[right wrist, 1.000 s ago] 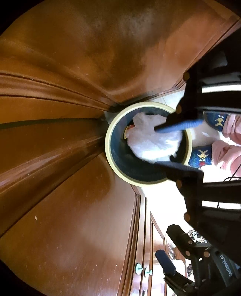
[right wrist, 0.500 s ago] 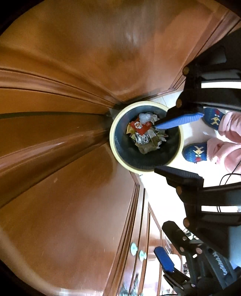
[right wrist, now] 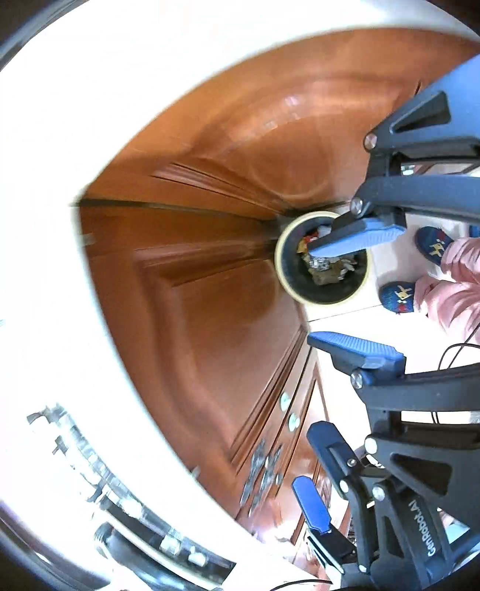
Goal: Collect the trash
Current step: 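Raise both tools back up to the counter trash, then move the right tool to the orange-printed wrapper and the left tool to the green milk carton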
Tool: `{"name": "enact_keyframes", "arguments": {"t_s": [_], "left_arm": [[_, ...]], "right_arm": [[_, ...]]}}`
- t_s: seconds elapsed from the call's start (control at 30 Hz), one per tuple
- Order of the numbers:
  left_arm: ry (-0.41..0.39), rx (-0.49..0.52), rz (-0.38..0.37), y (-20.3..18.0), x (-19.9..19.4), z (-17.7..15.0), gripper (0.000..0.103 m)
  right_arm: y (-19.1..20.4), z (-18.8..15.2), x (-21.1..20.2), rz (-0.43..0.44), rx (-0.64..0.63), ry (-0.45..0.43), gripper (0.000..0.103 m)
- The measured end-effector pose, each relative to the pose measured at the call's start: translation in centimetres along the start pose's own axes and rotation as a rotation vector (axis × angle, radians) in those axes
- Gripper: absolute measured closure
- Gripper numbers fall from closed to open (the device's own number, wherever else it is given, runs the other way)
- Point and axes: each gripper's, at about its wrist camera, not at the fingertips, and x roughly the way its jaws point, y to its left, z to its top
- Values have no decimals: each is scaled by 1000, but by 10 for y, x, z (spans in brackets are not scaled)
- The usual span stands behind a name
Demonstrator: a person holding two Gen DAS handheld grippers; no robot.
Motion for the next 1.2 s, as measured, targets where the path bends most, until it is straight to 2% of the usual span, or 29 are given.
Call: {"name": "enact_keyframes", "arguments": {"t_s": [0.23,0.43,0.7,0.8,0.97,1.2], "left_arm": [[-131,26,12,-15,-90,14,23],[-239,44,22,-27,-152,30,23],[-318,86,8,-42,-215,66,21],[-324,84,-17,-40,-232,94,20],[-348,91,-21,-36,-254,151,11],[-376,95,-17,-25,-243,259,9]], "right_arm": [[10,13,-79,32,-33,-112,61],[9,27,-136,41,-64,-219,61],[8,66,-193,44,-110,-319,61],[7,88,-209,36,-126,-348,61],[10,134,-219,25,-137,-373,61],[13,223,-201,-35,-117,-395,61]]}}
